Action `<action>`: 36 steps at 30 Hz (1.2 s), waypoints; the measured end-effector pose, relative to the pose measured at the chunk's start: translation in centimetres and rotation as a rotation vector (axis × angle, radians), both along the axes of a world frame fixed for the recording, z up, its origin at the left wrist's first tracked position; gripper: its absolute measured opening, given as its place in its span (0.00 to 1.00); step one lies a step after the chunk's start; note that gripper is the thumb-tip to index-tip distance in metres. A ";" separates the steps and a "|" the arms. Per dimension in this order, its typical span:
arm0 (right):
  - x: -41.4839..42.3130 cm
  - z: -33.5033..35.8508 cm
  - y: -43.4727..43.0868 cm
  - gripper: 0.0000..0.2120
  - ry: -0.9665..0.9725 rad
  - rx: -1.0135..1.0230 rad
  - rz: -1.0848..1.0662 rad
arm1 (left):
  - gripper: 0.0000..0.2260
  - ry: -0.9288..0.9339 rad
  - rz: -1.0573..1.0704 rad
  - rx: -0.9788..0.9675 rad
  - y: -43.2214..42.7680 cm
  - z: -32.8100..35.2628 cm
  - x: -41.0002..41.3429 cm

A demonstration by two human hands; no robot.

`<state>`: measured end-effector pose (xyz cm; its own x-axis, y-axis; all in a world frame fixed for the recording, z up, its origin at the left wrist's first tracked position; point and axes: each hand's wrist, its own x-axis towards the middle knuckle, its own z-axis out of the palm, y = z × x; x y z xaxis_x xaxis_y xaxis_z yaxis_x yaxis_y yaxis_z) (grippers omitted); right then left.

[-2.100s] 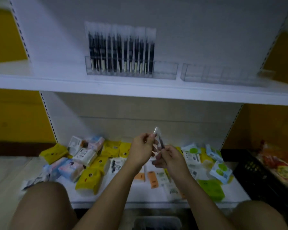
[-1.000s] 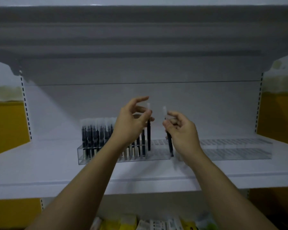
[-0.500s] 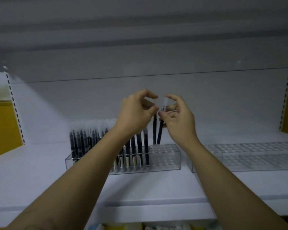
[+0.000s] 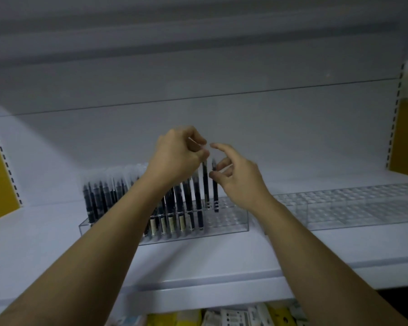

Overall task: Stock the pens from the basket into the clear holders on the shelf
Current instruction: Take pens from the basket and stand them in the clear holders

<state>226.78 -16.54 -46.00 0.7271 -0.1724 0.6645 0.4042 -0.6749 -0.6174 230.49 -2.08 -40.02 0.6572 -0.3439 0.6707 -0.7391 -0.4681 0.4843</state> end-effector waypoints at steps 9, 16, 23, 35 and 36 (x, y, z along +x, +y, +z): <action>-1.2 -0.2 0.2 0.28 0.092 -0.216 -0.023 | 0.04 -0.022 0.096 0.124 -0.4 0.6 -0.3; -2.4 -0.2 0.8 0.32 0.186 -0.185 -0.003 | 0.06 0.038 0.181 0.278 -0.3 0.5 -0.6; -3.7 -0.3 1.4 0.39 0.223 -0.232 -0.081 | 0.10 -0.086 0.211 0.304 1.0 0.0 -2.1; -10.8 -0.7 3.2 0.30 0.120 -0.369 -0.201 | 0.16 -0.304 0.143 0.296 4.8 -3.8 -9.3; -11.6 -1.0 3.5 0.29 0.112 -0.376 -0.208 | 0.16 -0.309 0.133 0.289 5.0 -4.5 -10.1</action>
